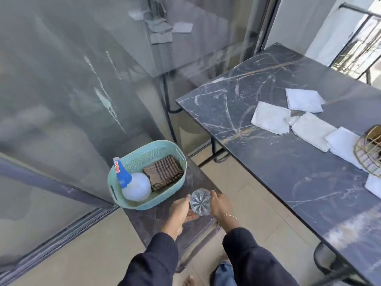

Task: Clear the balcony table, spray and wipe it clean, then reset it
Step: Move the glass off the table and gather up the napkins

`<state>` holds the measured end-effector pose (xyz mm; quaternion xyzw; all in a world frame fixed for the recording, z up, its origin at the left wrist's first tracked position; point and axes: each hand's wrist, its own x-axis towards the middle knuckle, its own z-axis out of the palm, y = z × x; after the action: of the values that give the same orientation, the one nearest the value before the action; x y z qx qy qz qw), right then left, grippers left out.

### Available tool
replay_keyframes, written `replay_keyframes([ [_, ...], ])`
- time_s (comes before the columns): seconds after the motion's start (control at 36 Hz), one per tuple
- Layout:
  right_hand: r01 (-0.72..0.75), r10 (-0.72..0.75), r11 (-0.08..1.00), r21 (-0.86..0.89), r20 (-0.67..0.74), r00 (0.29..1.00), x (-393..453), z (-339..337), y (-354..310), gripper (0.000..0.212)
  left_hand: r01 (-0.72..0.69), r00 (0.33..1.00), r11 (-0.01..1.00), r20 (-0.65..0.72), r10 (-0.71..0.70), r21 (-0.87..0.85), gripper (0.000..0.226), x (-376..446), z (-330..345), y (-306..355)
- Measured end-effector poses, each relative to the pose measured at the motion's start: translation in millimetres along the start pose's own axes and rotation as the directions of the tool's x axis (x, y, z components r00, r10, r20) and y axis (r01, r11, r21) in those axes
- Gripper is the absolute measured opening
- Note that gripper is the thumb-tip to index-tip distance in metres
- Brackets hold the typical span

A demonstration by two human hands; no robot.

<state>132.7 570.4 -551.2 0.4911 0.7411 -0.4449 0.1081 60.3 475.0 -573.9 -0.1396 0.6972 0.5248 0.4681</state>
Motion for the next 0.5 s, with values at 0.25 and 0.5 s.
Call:
replay_keyframes([
  [0.25, -0.05, 0.05, 0.999, 0.0, 0.068, 0.996, 28.2, 25.2, 10.4, 0.04, 0.046, 0.999, 0.997, -0.024, -0.045, 0.055, 0.031, 36.6, -2.3, -16.6],
  [0.5, -0.028, 0.031, 0.999, -0.024, 0.115, 0.993, 17.9, 24.5, 0.4, 0.038, 0.071, 0.996, 0.993, -0.059, -0.066, 0.093, 0.039, 23.4, -9.0, -10.9],
])
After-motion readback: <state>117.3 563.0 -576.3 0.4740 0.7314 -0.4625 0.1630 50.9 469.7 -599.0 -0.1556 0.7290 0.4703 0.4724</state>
